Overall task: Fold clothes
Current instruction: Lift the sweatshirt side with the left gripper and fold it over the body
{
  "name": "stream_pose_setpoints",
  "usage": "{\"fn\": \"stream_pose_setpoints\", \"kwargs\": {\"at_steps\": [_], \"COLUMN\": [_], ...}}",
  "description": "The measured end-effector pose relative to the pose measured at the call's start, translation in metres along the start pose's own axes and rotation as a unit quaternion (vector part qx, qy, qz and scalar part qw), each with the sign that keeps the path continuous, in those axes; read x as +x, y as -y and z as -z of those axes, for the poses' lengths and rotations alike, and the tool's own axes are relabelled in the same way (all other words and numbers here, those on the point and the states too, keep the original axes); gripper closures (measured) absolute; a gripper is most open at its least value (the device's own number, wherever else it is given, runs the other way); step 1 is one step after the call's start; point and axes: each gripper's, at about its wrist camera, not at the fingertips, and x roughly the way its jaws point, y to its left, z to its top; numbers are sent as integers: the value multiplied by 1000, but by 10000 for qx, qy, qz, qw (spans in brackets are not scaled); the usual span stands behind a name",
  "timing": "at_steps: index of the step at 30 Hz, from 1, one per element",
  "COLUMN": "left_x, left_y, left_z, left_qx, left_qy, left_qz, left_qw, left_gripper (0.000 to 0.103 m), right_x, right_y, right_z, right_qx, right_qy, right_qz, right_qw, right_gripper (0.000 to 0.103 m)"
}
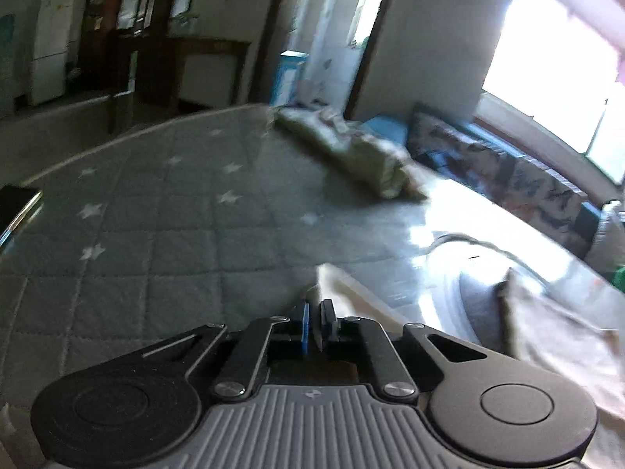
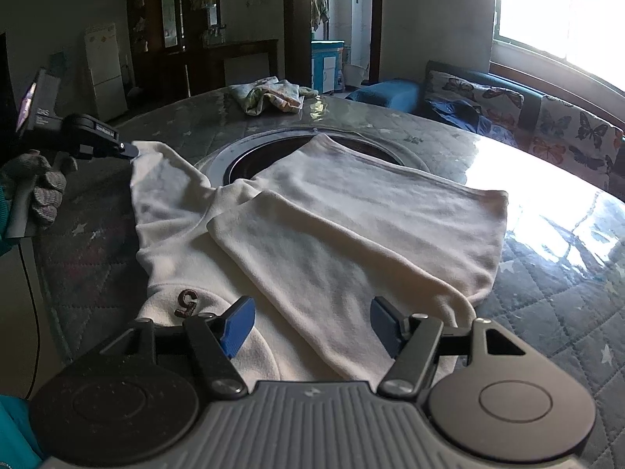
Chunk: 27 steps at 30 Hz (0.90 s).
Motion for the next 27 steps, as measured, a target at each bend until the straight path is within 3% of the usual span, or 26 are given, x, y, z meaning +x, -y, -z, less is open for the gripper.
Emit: {"fn": "stream_pose_setpoints", "kwargs": {"at_steps": [8, 13, 18, 23, 27], "left_x": [-46, -69, -76, -70, -59], "left_y": [74, 131, 183, 221, 236], "left_z": [-7, 2, 20, 46, 68], "left_qx": [486, 843, 1187, 1589, 1682], "left_qy": [247, 176, -63, -380, -730], "left_qz": [1233, 2173, 2870, 3297, 3368], "left_qw": [9909, 9723, 9505, 9298, 9236], "left_gripper": [98, 98, 98, 98, 97], "right_x": [-8, -16, -25, -31, -34], "right_y": [5, 11, 19, 25, 28], "right_z": [3, 7, 11, 15, 19], "right_qx": [125, 233, 360, 456, 523], "right_qy": [139, 236, 305, 340, 319], "right_qz": [39, 94, 176, 266, 325], "right_qw": [9998, 9994, 9987, 9980, 9976], "right_gripper": [36, 36, 36, 36, 36]}}
